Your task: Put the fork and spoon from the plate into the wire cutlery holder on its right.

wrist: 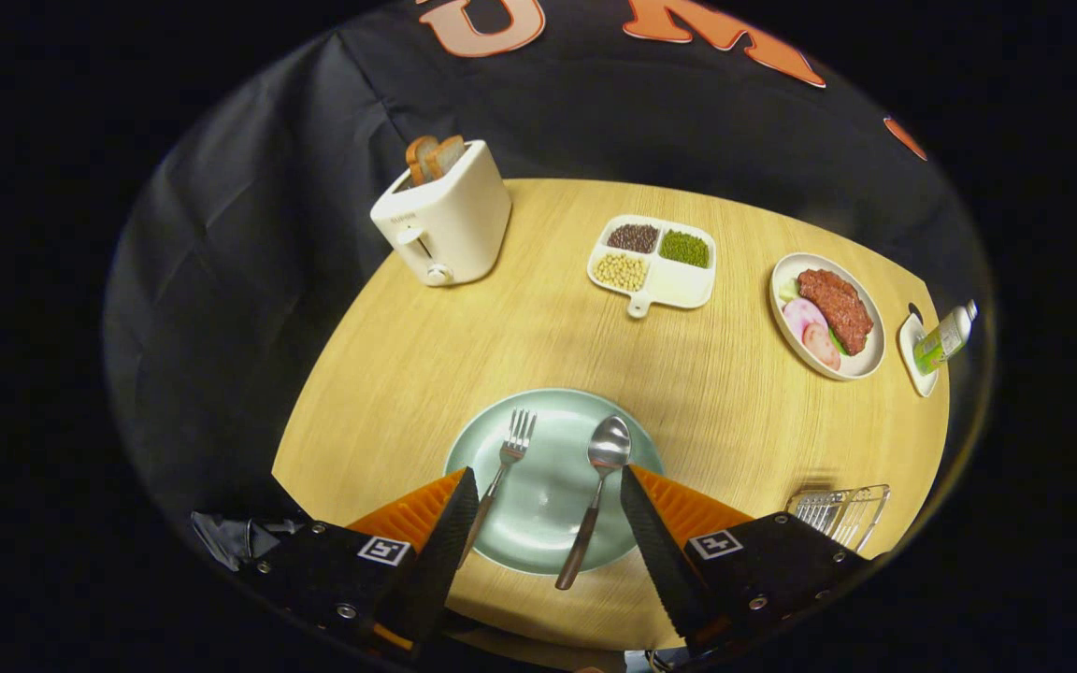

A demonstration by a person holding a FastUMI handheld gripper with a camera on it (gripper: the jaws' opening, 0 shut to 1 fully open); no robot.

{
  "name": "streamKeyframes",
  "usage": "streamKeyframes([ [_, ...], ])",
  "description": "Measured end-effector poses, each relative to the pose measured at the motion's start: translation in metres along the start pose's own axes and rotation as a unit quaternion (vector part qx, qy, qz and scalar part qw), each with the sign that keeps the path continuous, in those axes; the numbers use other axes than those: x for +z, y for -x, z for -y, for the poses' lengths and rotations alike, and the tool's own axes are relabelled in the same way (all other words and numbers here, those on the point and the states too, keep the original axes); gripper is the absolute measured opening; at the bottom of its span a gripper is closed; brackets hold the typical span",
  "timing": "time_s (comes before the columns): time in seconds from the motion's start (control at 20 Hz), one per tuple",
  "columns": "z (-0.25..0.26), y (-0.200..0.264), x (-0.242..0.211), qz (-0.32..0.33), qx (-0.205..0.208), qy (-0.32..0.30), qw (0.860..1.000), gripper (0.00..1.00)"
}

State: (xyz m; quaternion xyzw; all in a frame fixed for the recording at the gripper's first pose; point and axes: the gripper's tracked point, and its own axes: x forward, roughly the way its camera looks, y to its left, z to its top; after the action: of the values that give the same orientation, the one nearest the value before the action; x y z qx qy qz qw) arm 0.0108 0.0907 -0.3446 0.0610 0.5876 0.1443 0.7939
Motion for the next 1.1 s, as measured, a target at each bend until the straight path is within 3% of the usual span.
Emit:
streamKeyframes([
  [0.3, 0.021, -0.041, -0.029, -0.091, -0.031, -0.001, 0.995, 0.89],
  [0.6, 0.023, -0.071, -0.067, -0.169, -0.043, -0.025, 0.984, 0.74],
  [0.9, 0.036, -0.087, -0.073, -0.180, -0.084, -0.048, 0.979, 0.48],
  [1.0, 0.044, -0.086, -0.073, -0.185, -0.104, -0.059, 0.975, 0.35],
  [1.1, 0.046, -0.088, -0.074, -0.187, -0.111, -0.071, 0.974, 0.16],
])
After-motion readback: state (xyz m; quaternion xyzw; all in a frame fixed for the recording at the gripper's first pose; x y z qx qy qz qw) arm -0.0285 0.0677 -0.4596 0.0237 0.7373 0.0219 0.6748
